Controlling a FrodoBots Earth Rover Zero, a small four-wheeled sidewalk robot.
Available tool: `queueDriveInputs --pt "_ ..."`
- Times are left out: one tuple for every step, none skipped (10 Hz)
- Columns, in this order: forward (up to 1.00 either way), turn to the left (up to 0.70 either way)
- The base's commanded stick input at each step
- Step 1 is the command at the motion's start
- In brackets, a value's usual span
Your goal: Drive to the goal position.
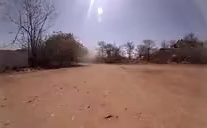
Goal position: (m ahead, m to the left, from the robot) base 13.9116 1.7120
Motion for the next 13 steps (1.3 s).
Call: queueDriveInputs --pt "1.00 0.00" --pt "1.00 0.00" --pt "1.00 0.00" --pt "1.00 0.00" --pt "1.00 0.00" --pt "1.00 0.00" --pt "1.00 0.00" --pt "1.00 0.00" --pt "1.00 0.00" --pt "1.00 0.00" --pt "1.00 0.00" --pt "1.00 0.00" --pt "1.00 0.00"
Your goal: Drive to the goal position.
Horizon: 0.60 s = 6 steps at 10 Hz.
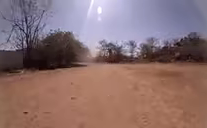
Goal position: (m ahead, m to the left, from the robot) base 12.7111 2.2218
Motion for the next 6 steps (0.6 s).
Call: queueDriveInputs --pt "1.00 0.00" --pt "1.00 0.00" --pt "1.00 0.00" --pt "1.00 0.00" --pt "1.00 0.00" --pt "1.00 0.00"
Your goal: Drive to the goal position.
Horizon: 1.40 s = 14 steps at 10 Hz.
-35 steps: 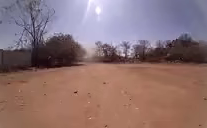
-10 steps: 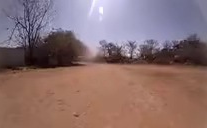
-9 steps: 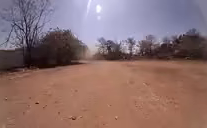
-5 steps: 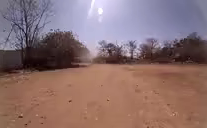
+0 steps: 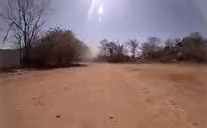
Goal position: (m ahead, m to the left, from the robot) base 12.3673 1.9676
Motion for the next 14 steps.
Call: queueDriveInputs --pt "1.00 0.00" --pt "1.00 0.00" --pt "1.00 0.00" --pt "1.00 0.00" --pt "1.00 0.00" --pt "1.00 0.00" --pt "1.00 0.00" --pt "1.00 0.00" --pt "1.00 0.00" --pt "1.00 0.00" --pt "1.00 0.00" --pt "1.00 0.00" --pt "1.00 0.00" --pt "1.00 0.00"
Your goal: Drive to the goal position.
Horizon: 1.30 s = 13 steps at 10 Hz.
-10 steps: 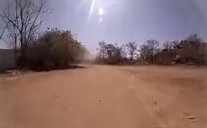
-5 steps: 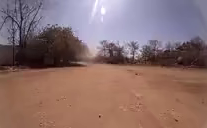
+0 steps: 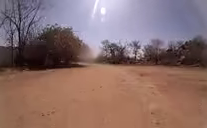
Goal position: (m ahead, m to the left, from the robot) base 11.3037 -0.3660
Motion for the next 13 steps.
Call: queueDriveInputs --pt "1.00 0.00" --pt "1.00 0.00" --pt "1.00 0.00" --pt "1.00 0.00" --pt "1.00 0.00" --pt "1.00 0.00" --pt "1.00 0.00" --pt "1.00 0.00" --pt "1.00 0.00" --pt "1.00 0.00" --pt "1.00 0.00" --pt "1.00 0.00" --pt "1.00 0.00"
